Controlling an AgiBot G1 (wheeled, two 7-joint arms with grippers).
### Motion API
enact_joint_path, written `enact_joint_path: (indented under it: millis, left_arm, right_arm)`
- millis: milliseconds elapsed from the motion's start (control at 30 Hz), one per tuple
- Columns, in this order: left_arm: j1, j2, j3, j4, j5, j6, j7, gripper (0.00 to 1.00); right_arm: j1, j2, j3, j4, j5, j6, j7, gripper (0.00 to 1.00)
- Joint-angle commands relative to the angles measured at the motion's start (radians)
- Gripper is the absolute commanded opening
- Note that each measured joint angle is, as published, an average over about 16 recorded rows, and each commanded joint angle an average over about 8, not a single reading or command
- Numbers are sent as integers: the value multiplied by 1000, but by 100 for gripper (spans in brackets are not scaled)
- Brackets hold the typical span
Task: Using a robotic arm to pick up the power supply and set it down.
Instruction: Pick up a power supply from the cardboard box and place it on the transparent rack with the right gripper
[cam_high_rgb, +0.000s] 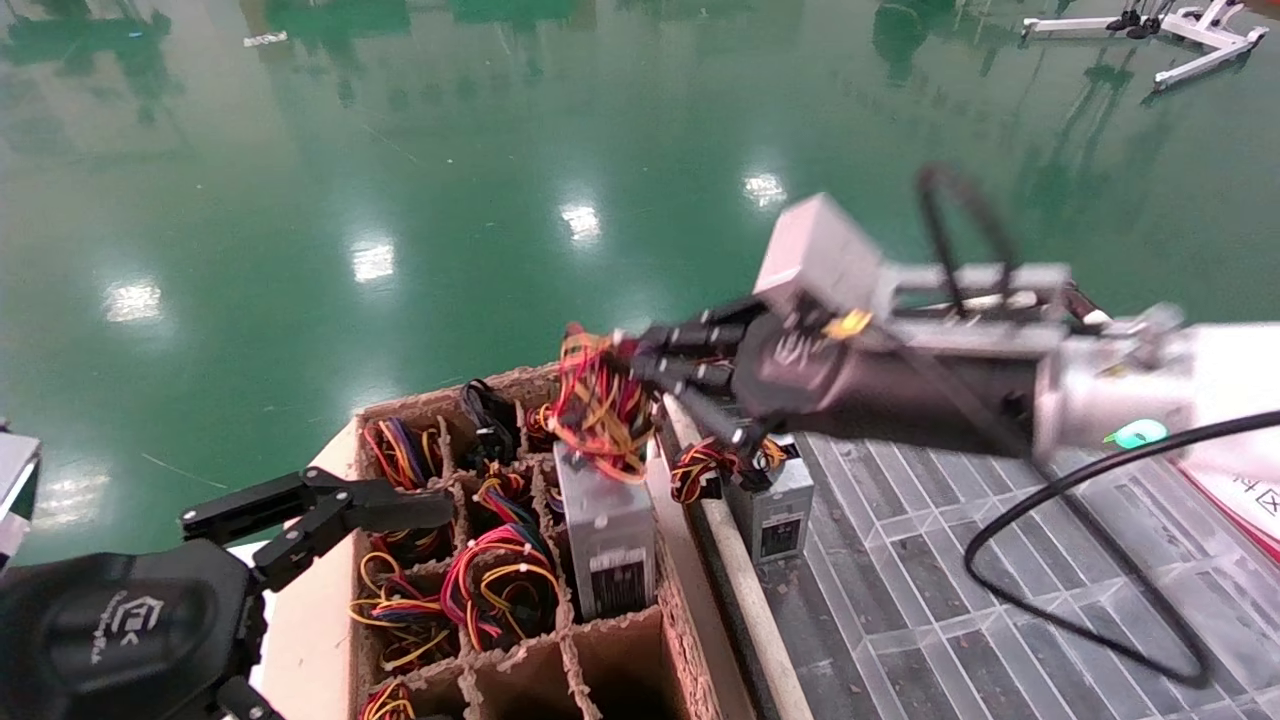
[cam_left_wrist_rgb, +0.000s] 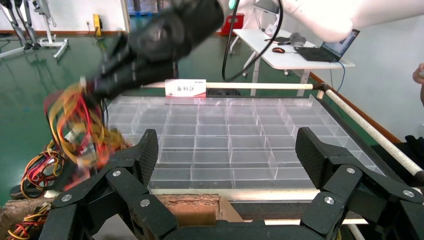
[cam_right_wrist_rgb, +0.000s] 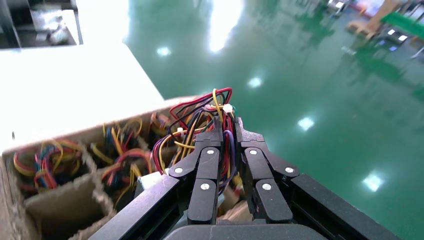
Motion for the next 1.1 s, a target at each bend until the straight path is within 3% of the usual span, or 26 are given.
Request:
enact_joint_path:
  millis: [33,267,567,833,1100]
  left_arm:
    - [0,0,0,0,0,0,0,100]
    - [0,0,0,0,0,0,0,100]
    - [0,0,0,0,0,0,0,100]
    - [0,0,0,0,0,0,0,100]
    - [0,0,0,0,0,0,0,100]
  right_arm:
    - [8,20,20,30,21,6,23,0]
    - [49,98,74,58,78,-20,55,0]
    - [80,213,111,32,90,-86,28,0]
    - [66,285,125,-34,114,-171,-43,0]
    - [71,296,102,-122,113,-294,-158,0]
